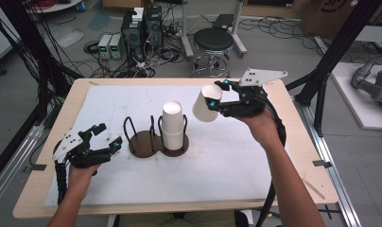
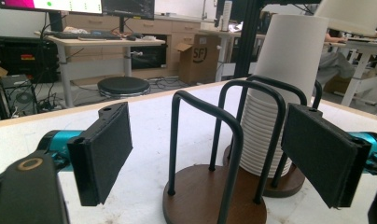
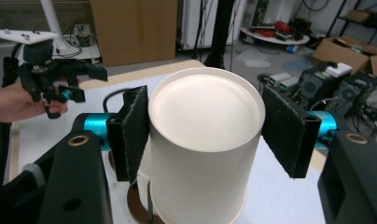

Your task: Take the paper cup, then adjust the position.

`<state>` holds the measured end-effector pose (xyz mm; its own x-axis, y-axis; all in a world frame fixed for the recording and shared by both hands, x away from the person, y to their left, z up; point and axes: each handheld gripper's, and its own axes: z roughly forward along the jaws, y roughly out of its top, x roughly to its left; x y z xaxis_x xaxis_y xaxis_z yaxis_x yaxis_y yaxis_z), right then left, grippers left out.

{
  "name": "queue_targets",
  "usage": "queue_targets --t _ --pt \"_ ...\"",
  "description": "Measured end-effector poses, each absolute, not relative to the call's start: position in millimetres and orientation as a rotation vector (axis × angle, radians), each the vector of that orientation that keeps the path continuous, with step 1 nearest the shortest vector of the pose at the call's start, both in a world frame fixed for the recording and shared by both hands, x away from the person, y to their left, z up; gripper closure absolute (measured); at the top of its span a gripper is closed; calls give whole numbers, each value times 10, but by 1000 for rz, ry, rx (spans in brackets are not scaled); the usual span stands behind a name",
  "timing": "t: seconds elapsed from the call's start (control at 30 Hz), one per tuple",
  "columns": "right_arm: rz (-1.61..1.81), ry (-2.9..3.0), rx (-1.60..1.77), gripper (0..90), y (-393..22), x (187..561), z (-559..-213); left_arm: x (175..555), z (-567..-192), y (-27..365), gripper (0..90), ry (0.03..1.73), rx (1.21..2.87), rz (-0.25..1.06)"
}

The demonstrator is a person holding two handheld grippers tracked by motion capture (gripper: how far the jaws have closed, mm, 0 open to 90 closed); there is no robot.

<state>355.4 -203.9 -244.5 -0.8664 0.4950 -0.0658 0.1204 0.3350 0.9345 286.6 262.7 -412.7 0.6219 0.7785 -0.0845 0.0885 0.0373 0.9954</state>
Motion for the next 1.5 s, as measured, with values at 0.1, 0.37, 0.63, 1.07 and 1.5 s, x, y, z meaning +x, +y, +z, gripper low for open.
queue_targets --t 0.1,0.37,0.63,1.07,1.5 --pt "1529 2256 580 361 -2172 3507 -2536 2861 -4124 2620 162 775 1457 620" --pt "1500 2240 636 361 -2407 3400 -2810 2848 -4121 2593 162 764 1460 617" --pt "1483 2226 698 362 -2578 3326 -3102 2850 -4125 2559 162 753 1471 612" --pt "1503 2224 720 360 -2658 3275 -3290 2760 -4054 2482 162 707 1472 621" --pt "1511 2244 692 360 -2557 3147 -3403 2570 -3898 2199 160 562 1494 570"
